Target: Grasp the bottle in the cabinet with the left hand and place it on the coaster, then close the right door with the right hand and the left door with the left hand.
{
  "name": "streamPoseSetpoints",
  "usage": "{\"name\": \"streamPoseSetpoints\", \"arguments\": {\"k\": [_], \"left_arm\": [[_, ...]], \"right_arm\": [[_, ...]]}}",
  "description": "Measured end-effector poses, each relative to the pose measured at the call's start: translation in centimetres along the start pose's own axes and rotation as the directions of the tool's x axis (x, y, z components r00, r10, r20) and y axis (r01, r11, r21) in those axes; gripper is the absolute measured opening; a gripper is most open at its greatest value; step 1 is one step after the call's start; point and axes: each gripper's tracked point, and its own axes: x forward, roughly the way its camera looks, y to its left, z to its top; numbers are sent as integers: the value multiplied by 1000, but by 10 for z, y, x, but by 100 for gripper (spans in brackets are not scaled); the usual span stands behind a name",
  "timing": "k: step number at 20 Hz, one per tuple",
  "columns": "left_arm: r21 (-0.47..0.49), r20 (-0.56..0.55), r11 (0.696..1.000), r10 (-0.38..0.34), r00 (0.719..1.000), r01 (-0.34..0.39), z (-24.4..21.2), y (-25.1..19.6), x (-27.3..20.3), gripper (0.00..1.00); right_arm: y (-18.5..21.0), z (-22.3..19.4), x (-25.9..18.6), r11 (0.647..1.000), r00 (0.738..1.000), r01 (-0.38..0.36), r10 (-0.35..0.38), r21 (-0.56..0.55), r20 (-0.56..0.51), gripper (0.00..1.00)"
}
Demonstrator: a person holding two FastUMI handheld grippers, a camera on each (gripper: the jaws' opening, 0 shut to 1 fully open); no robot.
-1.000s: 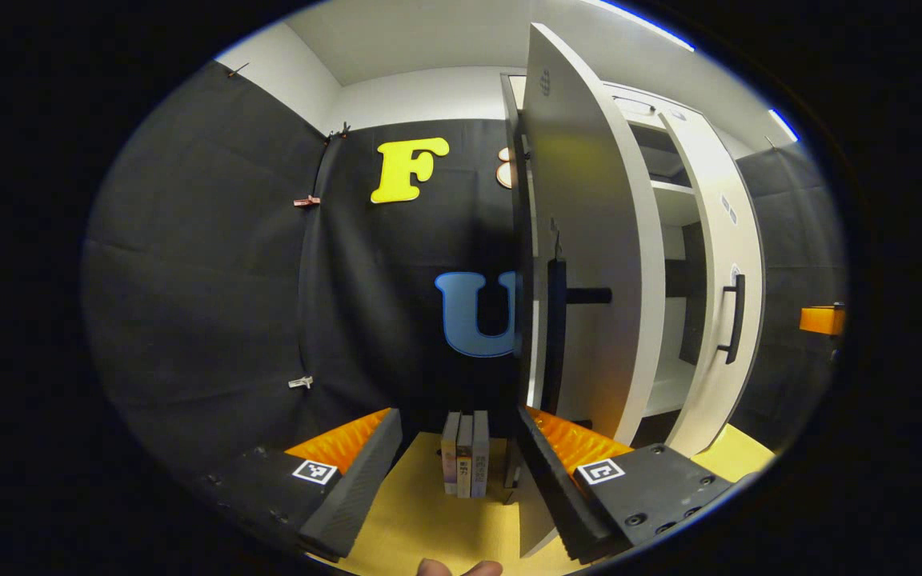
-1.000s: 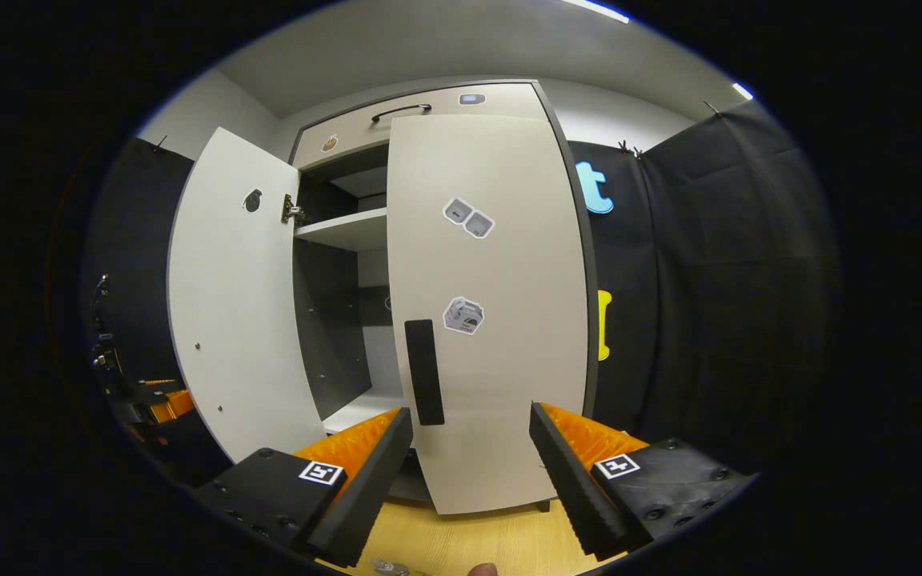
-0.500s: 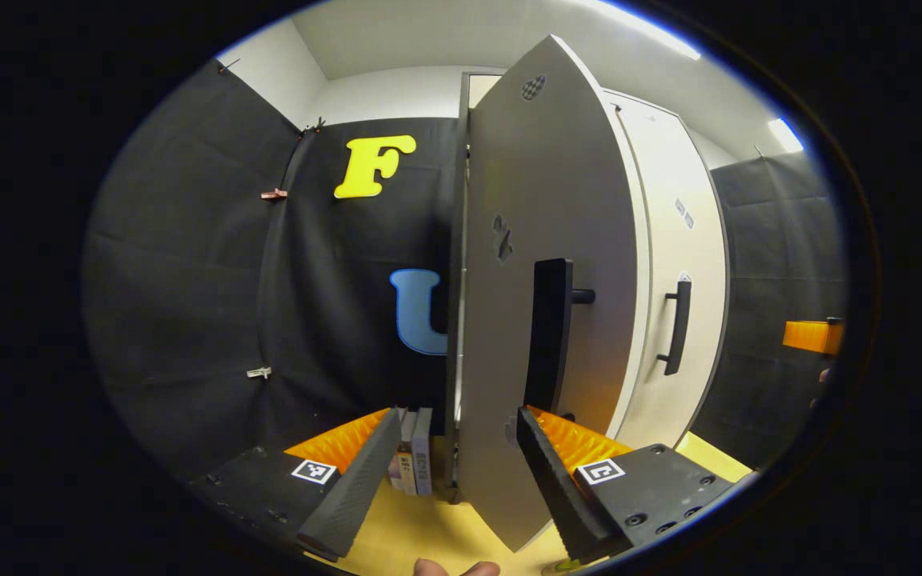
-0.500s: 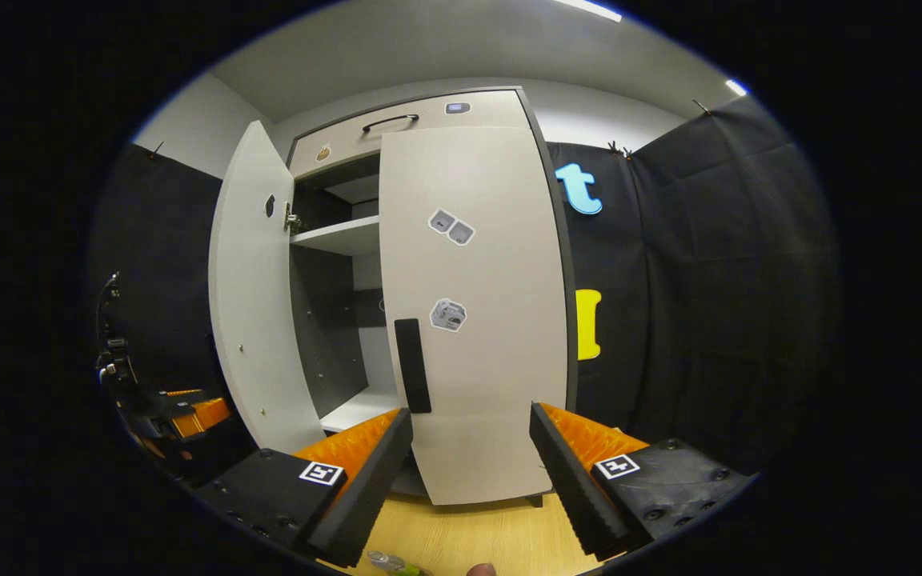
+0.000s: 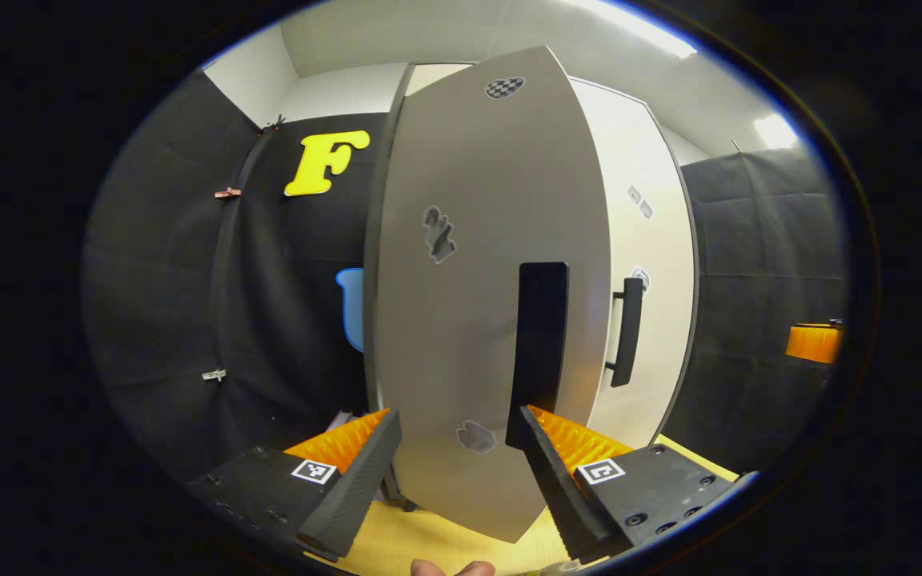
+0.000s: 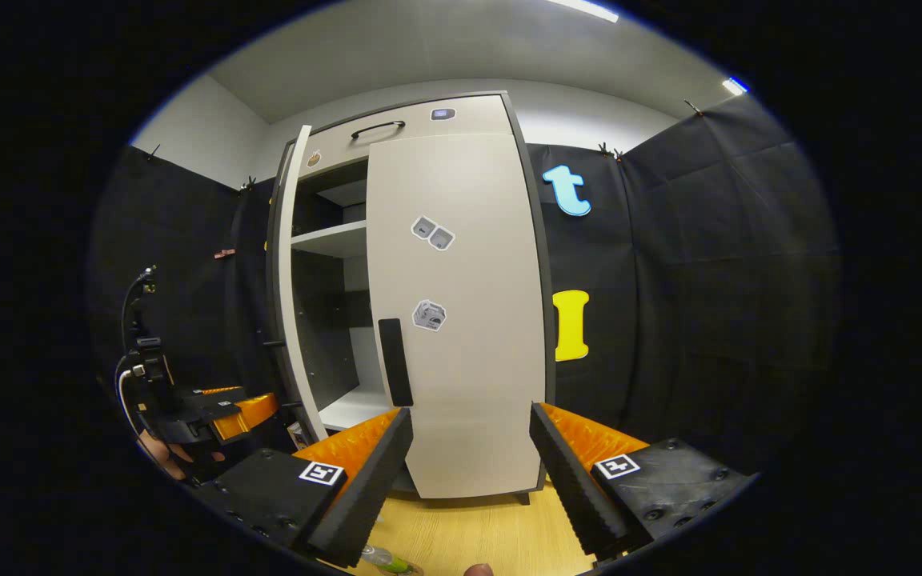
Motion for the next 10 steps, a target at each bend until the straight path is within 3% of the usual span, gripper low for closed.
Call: {"name": "streamPoseSetpoints", "arguments": {"k": [3,10], "left_arm": [[12,2,1000,1,1000,-1,1,-12,8,90],[5,-4,1000,15,1000,-15,3,-22,28,94]], "right_arm": [[-6,0,-1,1000,1000,2,-2,2,-5,98],[-11,1,3,1000,1000,-7,7,9,-6,98]]}}
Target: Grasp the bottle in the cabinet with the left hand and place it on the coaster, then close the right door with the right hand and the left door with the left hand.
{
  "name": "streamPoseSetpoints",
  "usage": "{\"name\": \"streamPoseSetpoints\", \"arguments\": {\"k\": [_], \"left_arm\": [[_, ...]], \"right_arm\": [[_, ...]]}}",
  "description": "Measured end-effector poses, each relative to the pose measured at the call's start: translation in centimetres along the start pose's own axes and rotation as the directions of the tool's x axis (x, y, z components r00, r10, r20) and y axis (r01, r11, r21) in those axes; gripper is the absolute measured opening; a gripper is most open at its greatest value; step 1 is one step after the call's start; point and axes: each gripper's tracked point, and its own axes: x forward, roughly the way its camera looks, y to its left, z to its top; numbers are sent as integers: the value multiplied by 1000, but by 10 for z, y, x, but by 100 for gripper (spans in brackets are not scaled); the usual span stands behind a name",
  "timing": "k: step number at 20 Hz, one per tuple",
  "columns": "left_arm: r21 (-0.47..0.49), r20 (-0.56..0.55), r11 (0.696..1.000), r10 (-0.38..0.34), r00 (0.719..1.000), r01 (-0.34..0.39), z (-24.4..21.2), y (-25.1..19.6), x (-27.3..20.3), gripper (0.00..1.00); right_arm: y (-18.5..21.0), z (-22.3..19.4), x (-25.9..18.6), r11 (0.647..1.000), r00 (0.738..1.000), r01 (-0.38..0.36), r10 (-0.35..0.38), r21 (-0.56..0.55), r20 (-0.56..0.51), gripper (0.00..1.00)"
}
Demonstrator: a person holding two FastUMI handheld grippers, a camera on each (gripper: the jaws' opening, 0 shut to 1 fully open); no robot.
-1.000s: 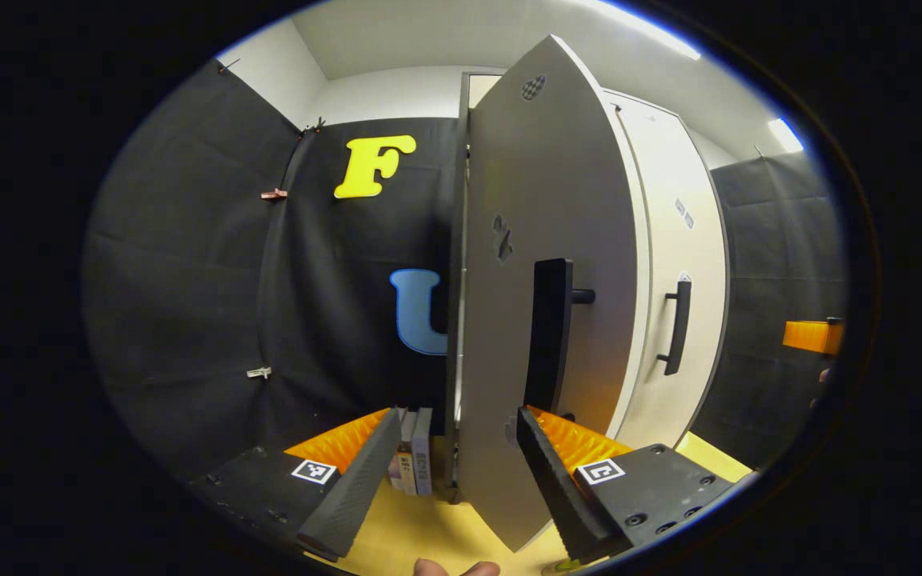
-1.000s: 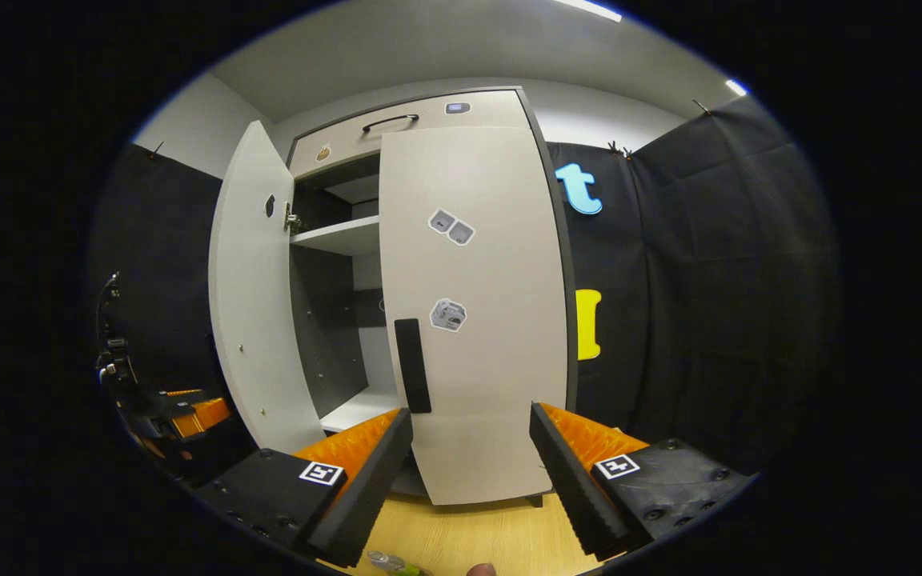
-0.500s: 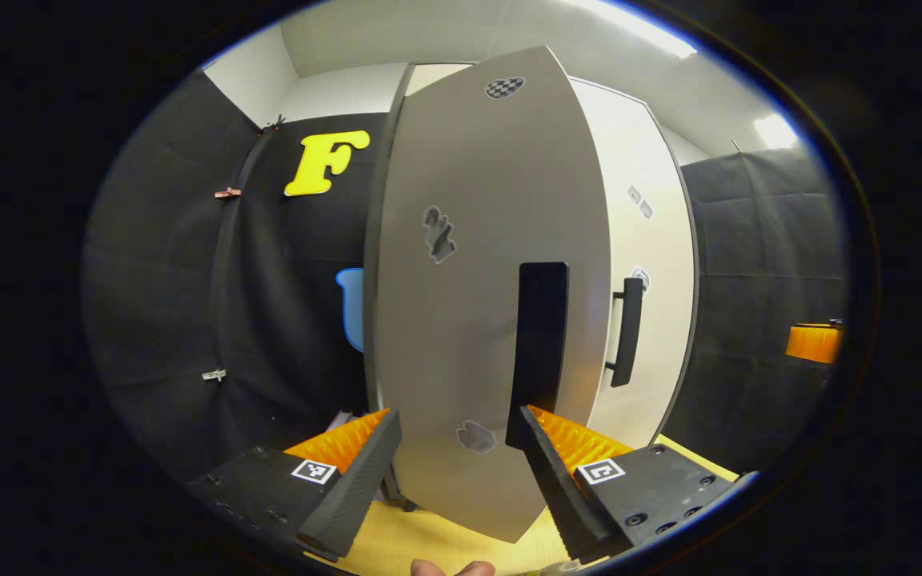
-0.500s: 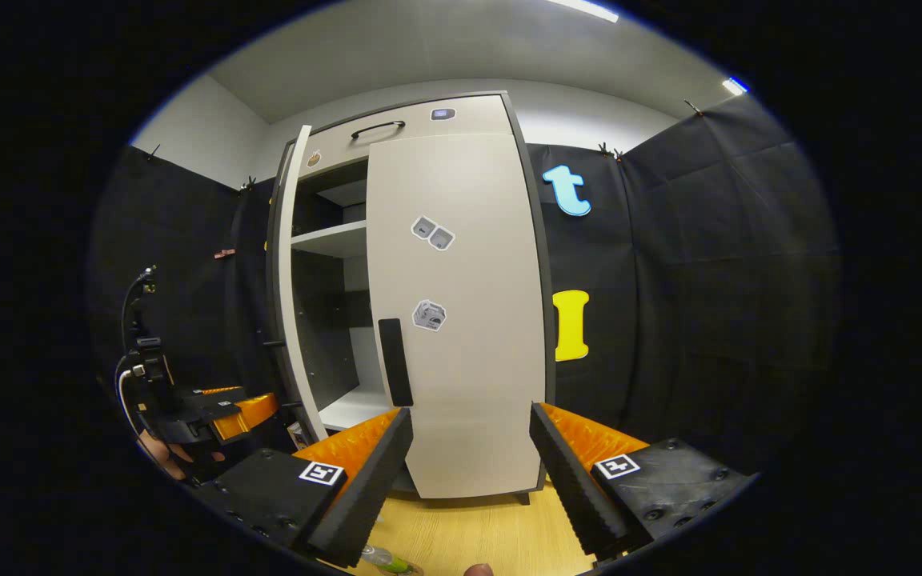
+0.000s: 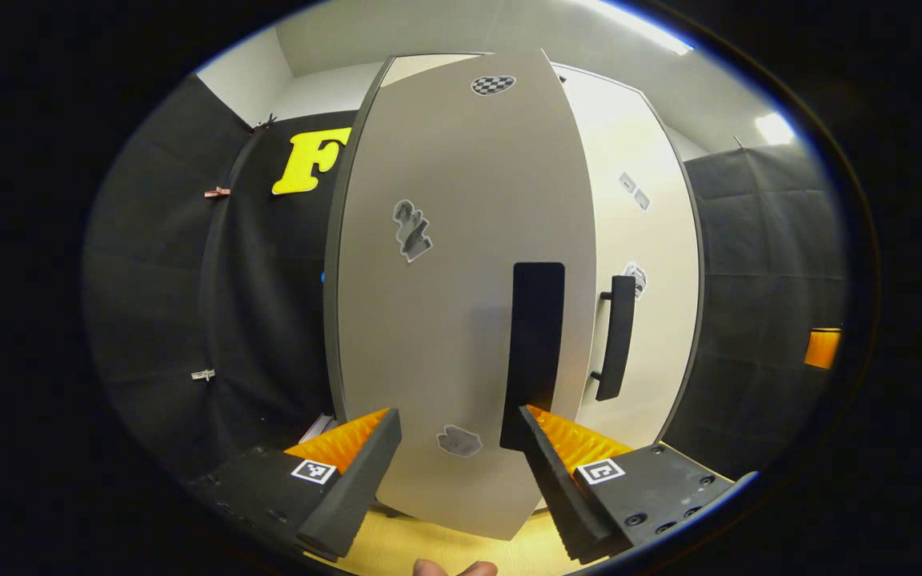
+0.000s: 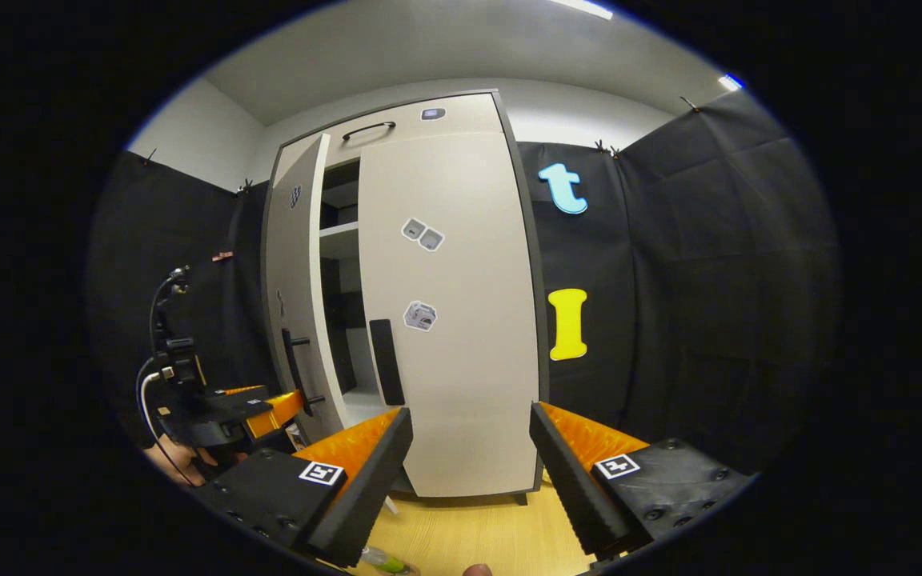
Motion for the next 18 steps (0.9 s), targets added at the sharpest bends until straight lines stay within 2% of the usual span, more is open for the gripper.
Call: {"name": "streamPoseSetpoints", "arguments": {"k": [1,2,3,4,5,6,9,13,14,15,18], "left_arm": [[4,1,1000,0,1000,0,0,-3,4,90],[7,1,1000,0,1000,0,0,-6,8,94],[7,2,1000,0,1000,-1,1,-7,13,90],[6,3,1000,3,1000,-3,0,-9,18,97],[7,3,1000,6,1000,-6,1,-11,22,90],[7,6,1000,8,1000,-8,1,-13,23,94],[8,11,1000,19,1000,-19,1,-12,25,95],[8,9,1000,9,1000,-9,4,-11,12,92],[15,9,1000,12,1000,-12,5,-9,4,95],[24,6,1000,16,1000,-16,6,-7,-2,92],[38,5,999,6,1000,-6,10,-5,-21,95]], "right_arm": [[0,-1,1,1000,1000,-4,4,1,-2,98],[1,-1,2,1000,1000,-7,7,2,-2,98],[0,-1,4,1000,1000,-10,10,2,-3,98],[0,-2,5,1000,1000,-12,12,0,-4,98],[-1,-2,7,1000,1000,-15,15,-1,-6,98],[-1,-2,8,1000,1000,-17,17,-1,-8,98],[-3,-2,11,1000,1000,-23,23,0,-13,98],[-4,0,15,1000,1000,-15,15,-12,-8,98],[-4,1,15,1000,1000,-11,11,-16,-7,98],[-5,1,14,1000,1000,-5,5,-17,-4,98],[-4,3,14,999,1000,15,-15,-31,-2,98]]}}
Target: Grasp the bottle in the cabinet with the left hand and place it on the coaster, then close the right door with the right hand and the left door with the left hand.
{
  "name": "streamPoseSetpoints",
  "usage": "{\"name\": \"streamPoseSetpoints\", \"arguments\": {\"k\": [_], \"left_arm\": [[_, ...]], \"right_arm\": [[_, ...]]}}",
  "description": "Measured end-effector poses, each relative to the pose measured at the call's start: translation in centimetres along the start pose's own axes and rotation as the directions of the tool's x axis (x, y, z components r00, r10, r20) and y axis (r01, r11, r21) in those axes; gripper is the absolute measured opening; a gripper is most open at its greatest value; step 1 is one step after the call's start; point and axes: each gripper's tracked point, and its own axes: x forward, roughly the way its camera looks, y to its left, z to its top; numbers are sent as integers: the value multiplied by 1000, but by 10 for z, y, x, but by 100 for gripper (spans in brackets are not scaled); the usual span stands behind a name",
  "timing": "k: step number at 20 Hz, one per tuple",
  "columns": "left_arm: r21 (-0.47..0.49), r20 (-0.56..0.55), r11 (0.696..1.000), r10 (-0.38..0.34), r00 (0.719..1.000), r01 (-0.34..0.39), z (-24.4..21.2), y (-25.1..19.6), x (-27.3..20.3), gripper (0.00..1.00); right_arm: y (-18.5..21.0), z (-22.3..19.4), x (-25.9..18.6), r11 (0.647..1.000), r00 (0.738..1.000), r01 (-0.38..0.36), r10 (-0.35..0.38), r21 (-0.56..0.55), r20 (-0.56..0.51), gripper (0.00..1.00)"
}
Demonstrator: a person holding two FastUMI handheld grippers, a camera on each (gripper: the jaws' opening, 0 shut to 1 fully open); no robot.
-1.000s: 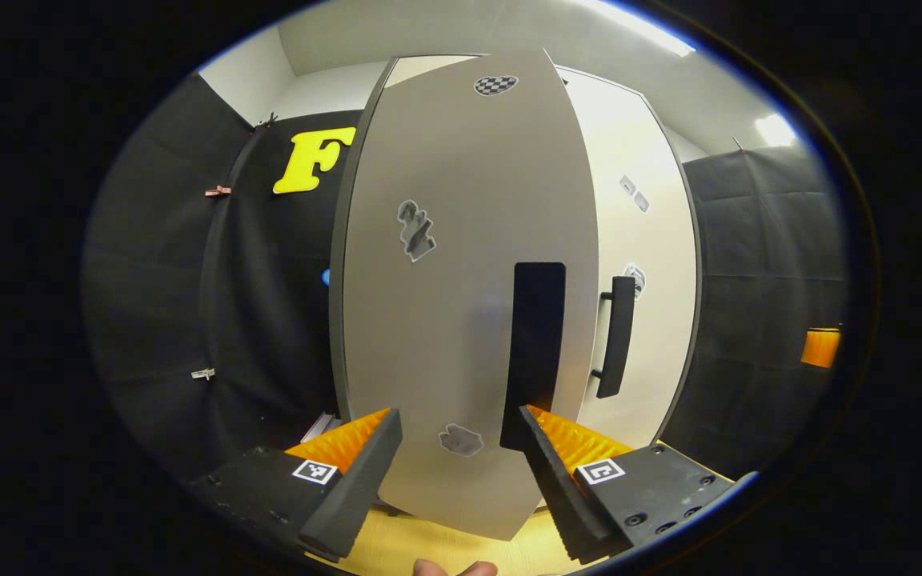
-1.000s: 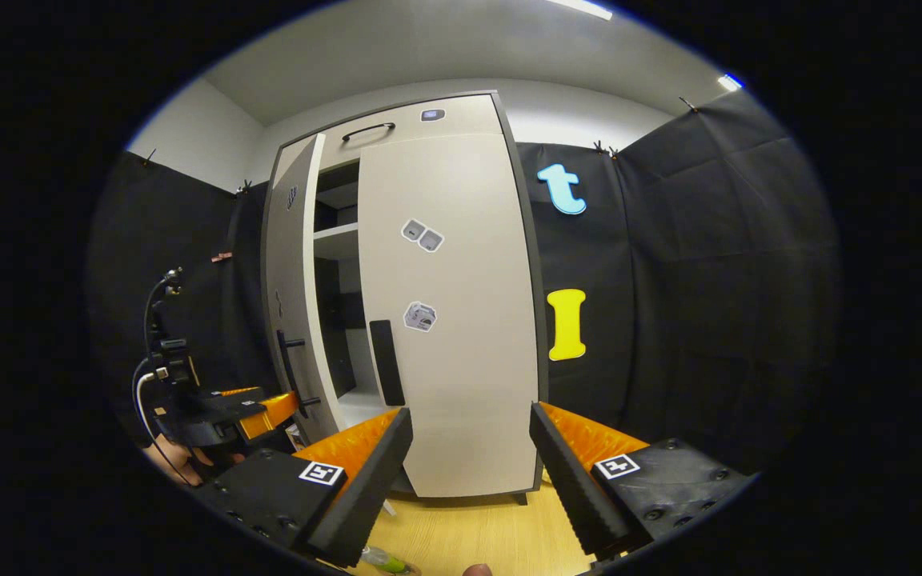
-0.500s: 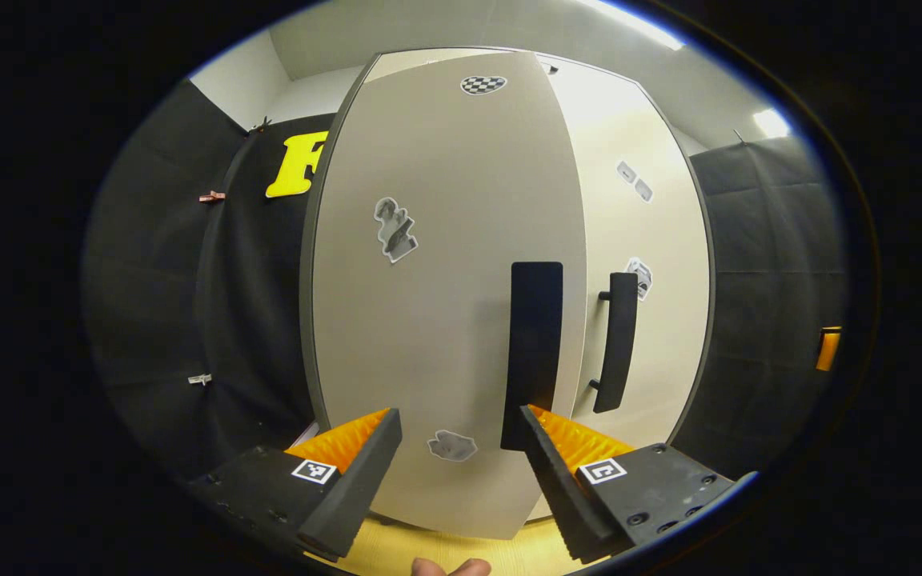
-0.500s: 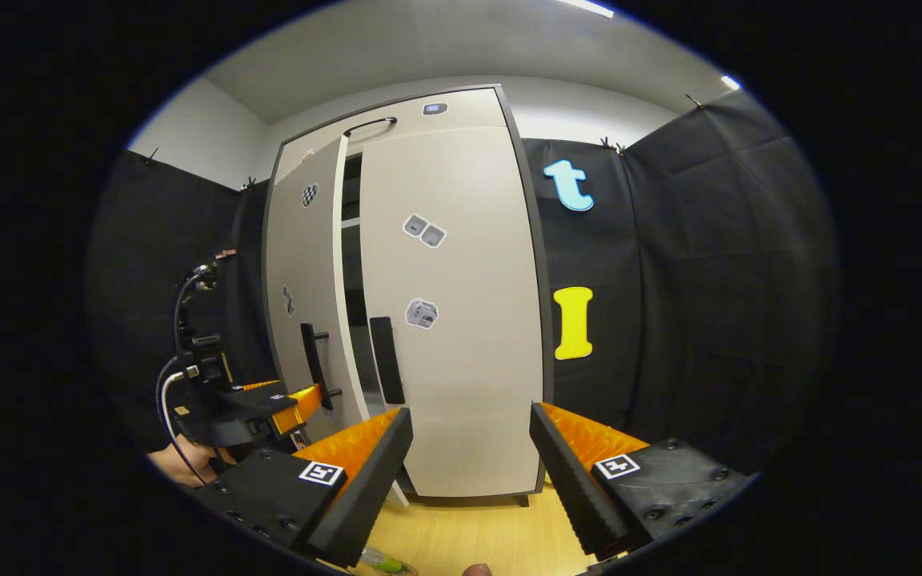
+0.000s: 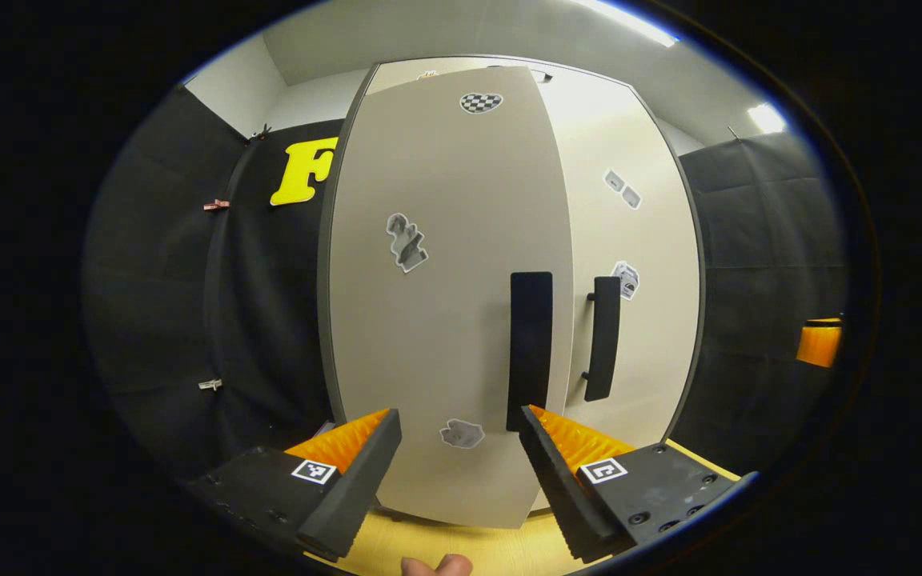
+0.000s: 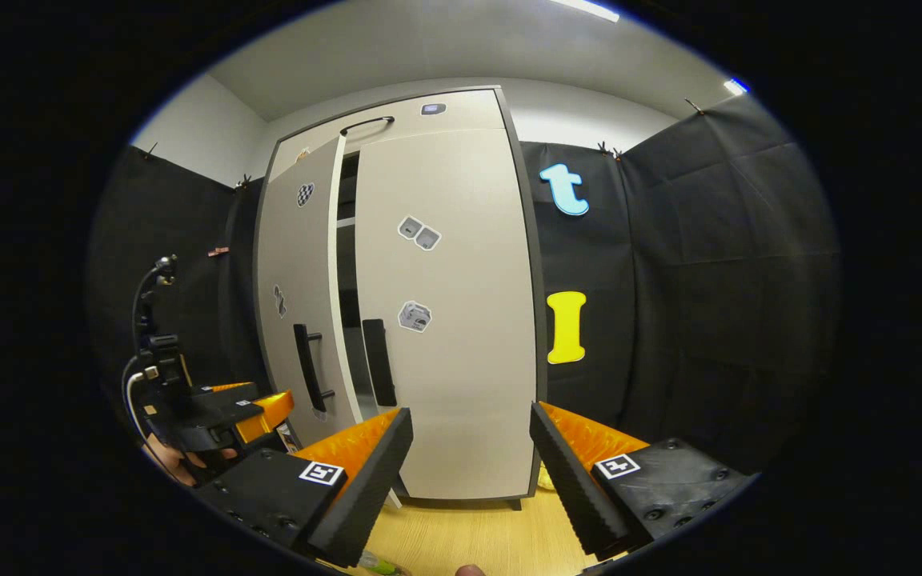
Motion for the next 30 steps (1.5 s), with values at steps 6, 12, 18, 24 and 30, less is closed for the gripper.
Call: {"name": "streamPoseSetpoints", "arguments": {"k": [6,12,18,24,30], "left_arm": [[6,15,1000,-14,1000,14,17,11,-39,95],[2,14,1000,-3,1000,3,23,31,-75,95],[-14,-15,1000,5,1000,-5,9,49,-97,95],[-40,-25,999,25,999,-26,1,62,-111,95],[-12,-13,999,34,999,-34,5,71,-113,95]], "right_arm": [[22,5,-4,1000,1000,-13,13,-6,7,98],[47,8,-10,1000,1000,-19,20,-25,18,98],[72,2,-13,999,999,-31,31,-35,9,98],[89,-4,-18,998,999,-38,39,-44,3,98],[98,-7,-18,998,999,-36,36,-50,2,98]]}}
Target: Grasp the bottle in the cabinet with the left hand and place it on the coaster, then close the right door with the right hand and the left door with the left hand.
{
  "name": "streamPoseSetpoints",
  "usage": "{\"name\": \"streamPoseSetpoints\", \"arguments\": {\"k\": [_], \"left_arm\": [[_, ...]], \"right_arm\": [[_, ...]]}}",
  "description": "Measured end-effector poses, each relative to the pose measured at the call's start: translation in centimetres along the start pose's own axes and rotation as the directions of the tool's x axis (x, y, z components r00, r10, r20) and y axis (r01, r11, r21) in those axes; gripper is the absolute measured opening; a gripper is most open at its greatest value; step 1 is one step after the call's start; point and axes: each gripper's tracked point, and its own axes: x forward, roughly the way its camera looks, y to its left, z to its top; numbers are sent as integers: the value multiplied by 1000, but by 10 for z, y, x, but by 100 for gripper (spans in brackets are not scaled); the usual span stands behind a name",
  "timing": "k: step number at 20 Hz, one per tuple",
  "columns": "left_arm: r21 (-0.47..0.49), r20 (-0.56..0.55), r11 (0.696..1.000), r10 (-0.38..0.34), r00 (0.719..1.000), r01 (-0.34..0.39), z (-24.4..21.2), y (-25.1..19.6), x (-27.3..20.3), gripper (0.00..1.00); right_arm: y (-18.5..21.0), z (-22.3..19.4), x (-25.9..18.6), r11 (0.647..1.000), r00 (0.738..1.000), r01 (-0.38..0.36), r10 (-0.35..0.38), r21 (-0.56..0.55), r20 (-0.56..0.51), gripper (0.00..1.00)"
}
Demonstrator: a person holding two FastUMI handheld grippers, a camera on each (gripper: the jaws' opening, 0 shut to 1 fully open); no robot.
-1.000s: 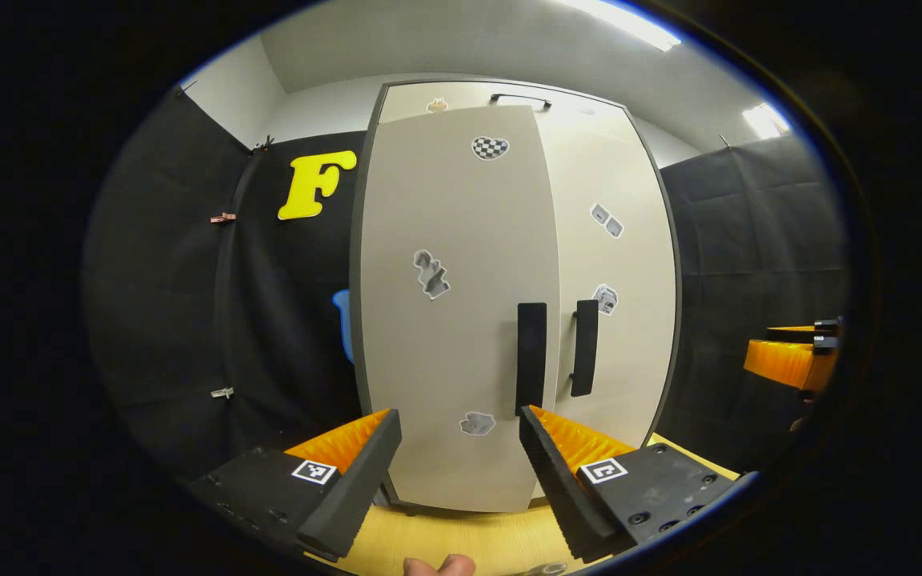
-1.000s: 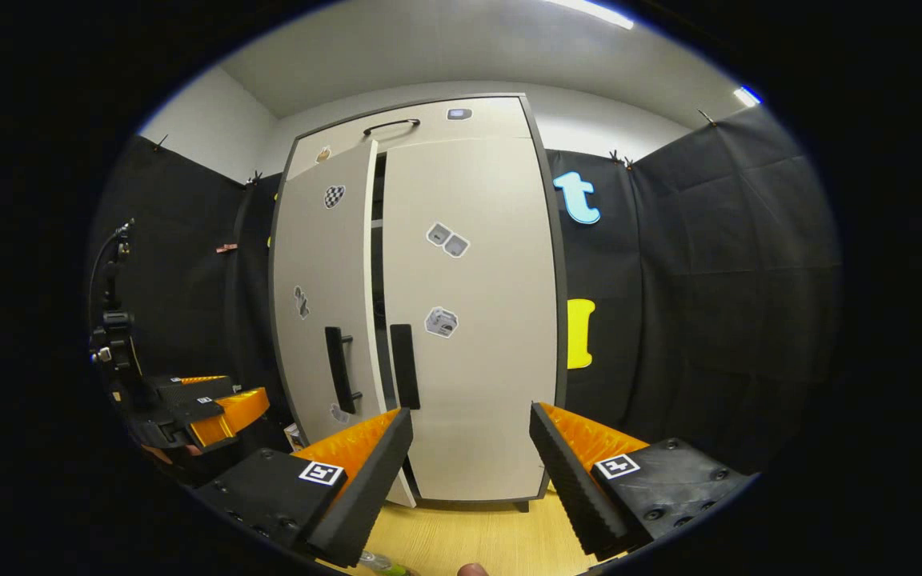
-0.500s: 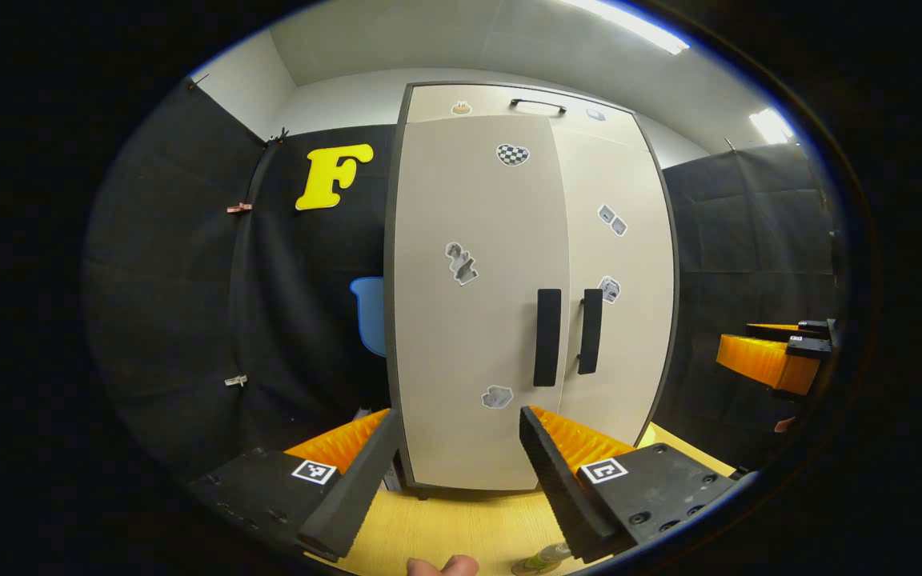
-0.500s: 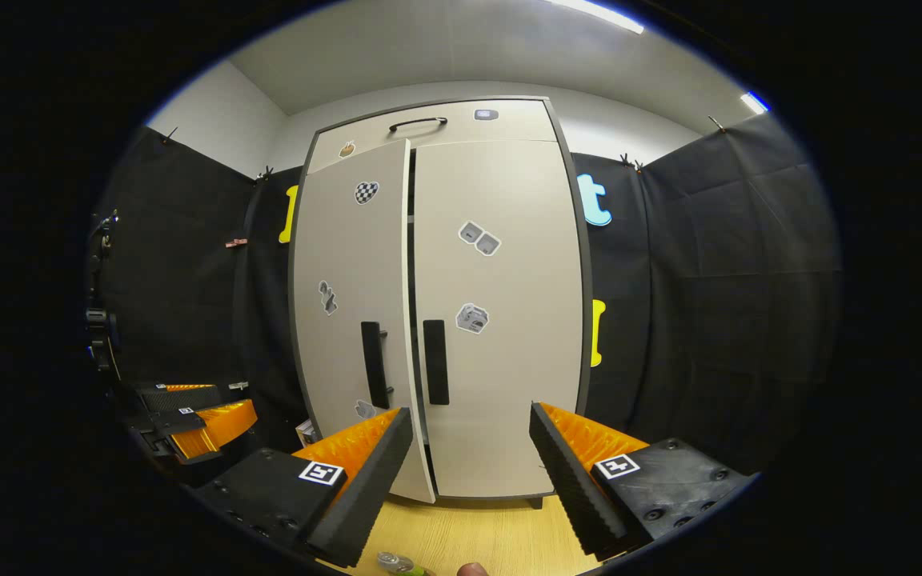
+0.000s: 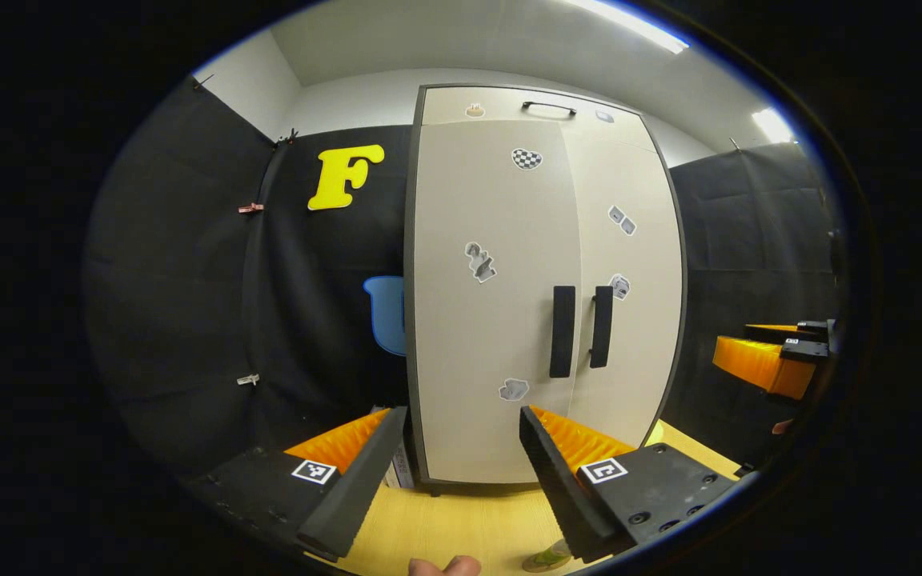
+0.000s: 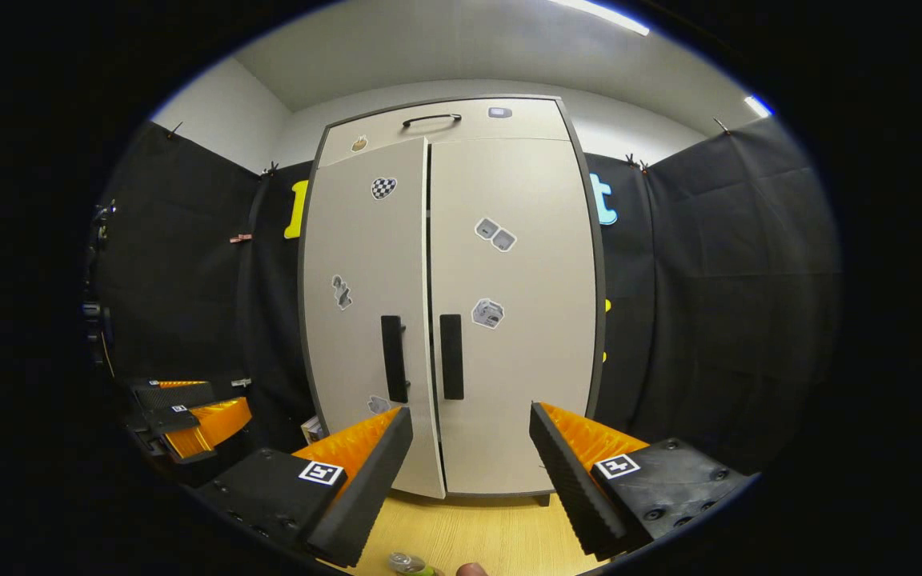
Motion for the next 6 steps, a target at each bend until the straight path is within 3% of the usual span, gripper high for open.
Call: {"name": "streamPoseSetpoints", "arguments": {"k": [6], "left_arm": [[1,4,1000,-12,1000,12,1,-2,1,95]], "right_arm": [[2,-4,2,1000,1000,18,-18,-7,-10,98]]}}
